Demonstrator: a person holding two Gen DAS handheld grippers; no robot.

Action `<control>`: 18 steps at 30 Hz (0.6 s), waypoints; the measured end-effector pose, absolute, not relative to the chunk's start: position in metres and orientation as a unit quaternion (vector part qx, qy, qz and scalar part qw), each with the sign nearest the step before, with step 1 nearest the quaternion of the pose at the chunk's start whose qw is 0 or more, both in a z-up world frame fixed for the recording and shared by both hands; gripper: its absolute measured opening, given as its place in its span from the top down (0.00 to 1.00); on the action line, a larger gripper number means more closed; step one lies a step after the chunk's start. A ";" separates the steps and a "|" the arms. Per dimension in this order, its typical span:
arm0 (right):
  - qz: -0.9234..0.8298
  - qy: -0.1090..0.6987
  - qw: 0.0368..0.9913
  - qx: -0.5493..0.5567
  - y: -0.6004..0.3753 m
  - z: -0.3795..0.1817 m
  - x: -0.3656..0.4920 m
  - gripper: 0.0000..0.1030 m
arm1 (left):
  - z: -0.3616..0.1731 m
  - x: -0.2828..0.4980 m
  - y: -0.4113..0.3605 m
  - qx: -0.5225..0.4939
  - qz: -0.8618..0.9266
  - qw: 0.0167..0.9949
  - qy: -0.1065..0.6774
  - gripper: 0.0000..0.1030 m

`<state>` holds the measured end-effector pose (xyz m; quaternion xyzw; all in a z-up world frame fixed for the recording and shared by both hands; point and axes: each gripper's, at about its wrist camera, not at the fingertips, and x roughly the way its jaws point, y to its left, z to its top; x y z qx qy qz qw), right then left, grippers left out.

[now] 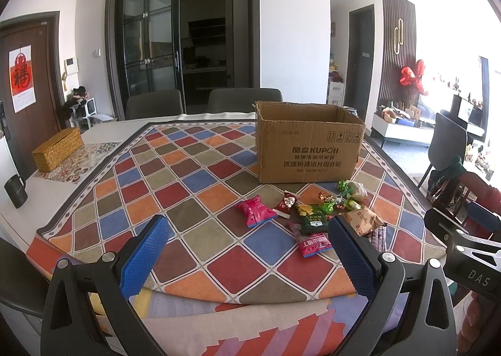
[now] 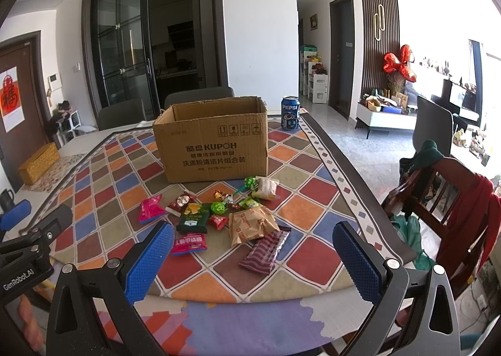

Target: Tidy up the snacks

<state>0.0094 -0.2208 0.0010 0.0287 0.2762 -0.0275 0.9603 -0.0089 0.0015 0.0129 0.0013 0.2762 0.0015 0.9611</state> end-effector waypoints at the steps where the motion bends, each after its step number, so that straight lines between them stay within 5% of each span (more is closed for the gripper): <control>1: -0.028 0.276 0.960 0.029 -0.221 0.001 0.009 0.00 | 0.013 -0.009 0.002 0.001 0.001 0.961 0.276 0.00; 18: -0.027 0.277 0.960 0.029 -0.222 0.001 0.010 0.01 | 0.015 -0.007 0.002 0.002 -0.001 0.961 0.278 0.00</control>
